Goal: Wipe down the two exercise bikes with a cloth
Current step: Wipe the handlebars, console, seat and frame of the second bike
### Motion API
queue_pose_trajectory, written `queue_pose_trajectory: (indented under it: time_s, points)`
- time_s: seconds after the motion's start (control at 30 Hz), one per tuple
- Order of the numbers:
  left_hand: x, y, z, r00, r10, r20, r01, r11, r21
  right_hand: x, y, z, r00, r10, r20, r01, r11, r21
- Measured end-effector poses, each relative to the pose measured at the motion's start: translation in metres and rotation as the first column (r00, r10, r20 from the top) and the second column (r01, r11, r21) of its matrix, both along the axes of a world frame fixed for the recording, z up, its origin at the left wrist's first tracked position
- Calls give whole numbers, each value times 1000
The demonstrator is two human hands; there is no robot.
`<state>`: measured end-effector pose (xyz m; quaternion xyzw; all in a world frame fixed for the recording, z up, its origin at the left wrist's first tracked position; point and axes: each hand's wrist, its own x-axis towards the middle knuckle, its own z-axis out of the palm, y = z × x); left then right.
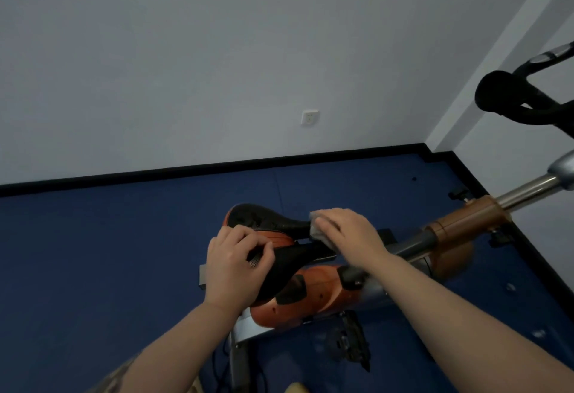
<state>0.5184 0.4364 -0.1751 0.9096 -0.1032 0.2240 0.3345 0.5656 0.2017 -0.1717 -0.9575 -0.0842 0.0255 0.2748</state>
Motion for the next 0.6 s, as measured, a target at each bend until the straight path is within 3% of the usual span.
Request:
queue_pose_trajectory:
  time_s: [0.07, 0.13, 0.2, 0.3, 0.37, 0.43, 0.47, 0.53, 0.6]
  points:
    - [0, 0, 0, 1000, 2, -1, -2, 1000, -6, 1, 6, 0, 975, -211, -63, 211, 977, -3]
    - [0, 0, -1, 1000, 2, 1, -2, 1000, -14, -6, 35, -5, 961, -237, 143, 266, 932, -247]
    - [0, 1, -1, 1000, 0, -3, 0, 1000, -13, -18, 60, -2, 954, -140, 266, 203, 952, -227]
    - [0, 1, 1, 1000, -12, -19, 12, 1000, -6, -11, 33, 1, 969, 41, 242, -4, 989, -150]
    - [0, 0, 1, 1000, -10, -22, 9, 1000, -13, -8, 18, -2, 975, -154, 162, 163, 986, -46]
    - [0, 0, 0, 1000, -7, -19, 7, 1000, -10, -11, 31, -4, 918, -372, 136, 386, 918, -92]
    - [0, 1, 0, 1000, -10, -15, 9, 1000, -9, -16, 44, -5, 914, -358, 190, 387, 911, -143]
    - [0, 2, -1, 1000, -16, -6, 16, 1000, -6, -30, 52, -8, 948, -151, 281, 197, 970, -145]
    - [1, 1, 0, 1000, -26, -8, 26, 1000, -8, -29, 24, -8, 966, -47, 255, 74, 993, -95]
